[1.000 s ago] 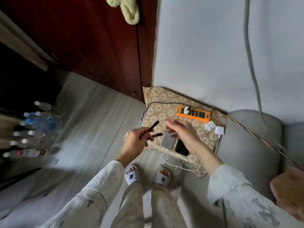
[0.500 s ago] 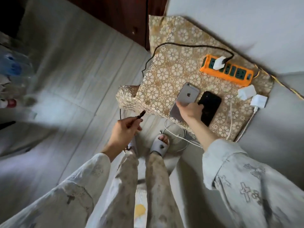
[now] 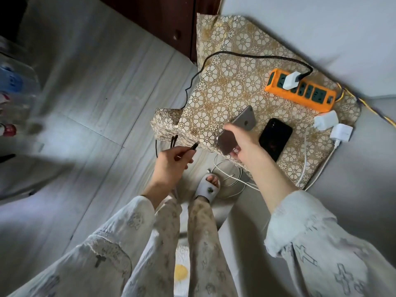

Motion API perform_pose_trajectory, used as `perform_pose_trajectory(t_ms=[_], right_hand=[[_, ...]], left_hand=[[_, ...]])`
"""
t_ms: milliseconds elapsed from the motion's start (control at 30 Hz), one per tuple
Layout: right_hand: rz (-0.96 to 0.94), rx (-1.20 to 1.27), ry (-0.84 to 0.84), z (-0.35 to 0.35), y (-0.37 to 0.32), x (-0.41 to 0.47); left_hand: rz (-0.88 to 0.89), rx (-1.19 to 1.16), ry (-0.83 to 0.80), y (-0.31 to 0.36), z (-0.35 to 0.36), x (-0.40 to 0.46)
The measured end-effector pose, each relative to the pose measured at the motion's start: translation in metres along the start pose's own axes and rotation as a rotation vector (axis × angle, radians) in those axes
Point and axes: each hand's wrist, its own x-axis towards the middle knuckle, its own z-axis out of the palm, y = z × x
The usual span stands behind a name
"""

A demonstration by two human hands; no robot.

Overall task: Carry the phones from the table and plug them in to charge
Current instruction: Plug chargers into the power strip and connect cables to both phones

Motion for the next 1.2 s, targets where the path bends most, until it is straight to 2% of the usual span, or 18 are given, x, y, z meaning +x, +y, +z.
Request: perform_pose_trajectory(t_ms=[100,267,633,867,1067,1200], right_hand=[[0.133,0.254,-0.234,-0.003,-0.006,-0.016],[0.136,0.344,-0.366,0.0,-0.006,-0.031],[0.117,0.339,-0.35,-0.002,-0.008,-0.04],[0.043,0.27,-0.272,0.005,-0.008,-0.048],[-0.001,0.209,-0.221,0.014,-0.007,-0.054],[0.002,0.176,-0.225,0.016,-0.006,-0.056]], left_hand=[[0.046,-0.023,-0.021,0.007,0.001,-0.005],[0.129,0.04,-0.042,0.019,0.002,-0.013],[0.185,0.068,-0.034,0.019,0.007,-0.008],[0.325,0.332,0.115,0.021,0.009,-0.008],[0.345,0.425,0.114,0.021,0.008,-0.006],[0.286,0.406,0.151,0.019,0.01,-0.011]])
